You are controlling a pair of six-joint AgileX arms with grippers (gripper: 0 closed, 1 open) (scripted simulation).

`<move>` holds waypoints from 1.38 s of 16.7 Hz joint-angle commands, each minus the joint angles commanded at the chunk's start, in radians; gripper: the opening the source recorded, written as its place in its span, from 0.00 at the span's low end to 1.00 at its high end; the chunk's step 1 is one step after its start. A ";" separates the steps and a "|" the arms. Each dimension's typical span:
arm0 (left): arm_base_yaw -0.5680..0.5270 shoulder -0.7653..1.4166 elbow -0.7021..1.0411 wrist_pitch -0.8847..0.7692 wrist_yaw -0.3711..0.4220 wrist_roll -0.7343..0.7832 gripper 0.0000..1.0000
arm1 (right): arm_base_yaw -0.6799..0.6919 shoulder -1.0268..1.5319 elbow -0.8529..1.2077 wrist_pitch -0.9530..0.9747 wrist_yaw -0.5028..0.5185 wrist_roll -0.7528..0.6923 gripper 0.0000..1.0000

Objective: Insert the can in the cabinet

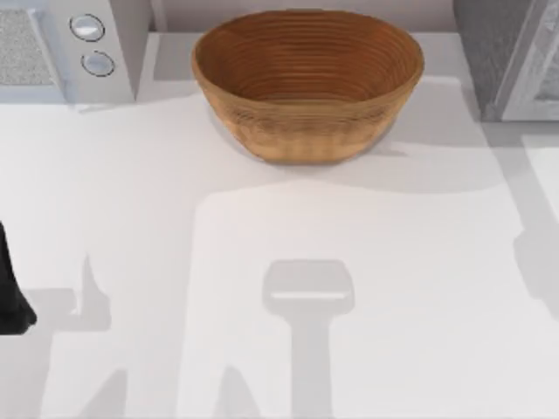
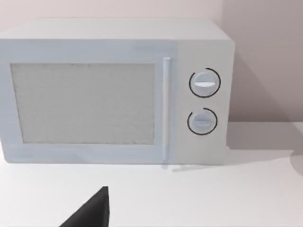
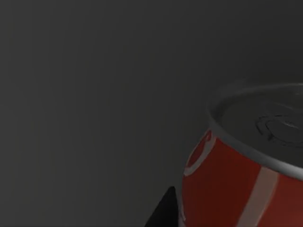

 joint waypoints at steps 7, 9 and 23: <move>0.000 0.000 0.000 0.000 0.000 0.000 1.00 | 0.000 0.000 0.001 0.000 0.000 0.000 0.15; 0.000 0.000 0.000 0.000 0.000 0.000 1.00 | 0.000 0.000 0.001 0.000 0.000 0.000 0.30; 0.000 0.000 0.000 0.000 0.000 0.000 1.00 | 0.000 0.000 0.001 0.000 0.000 0.000 1.00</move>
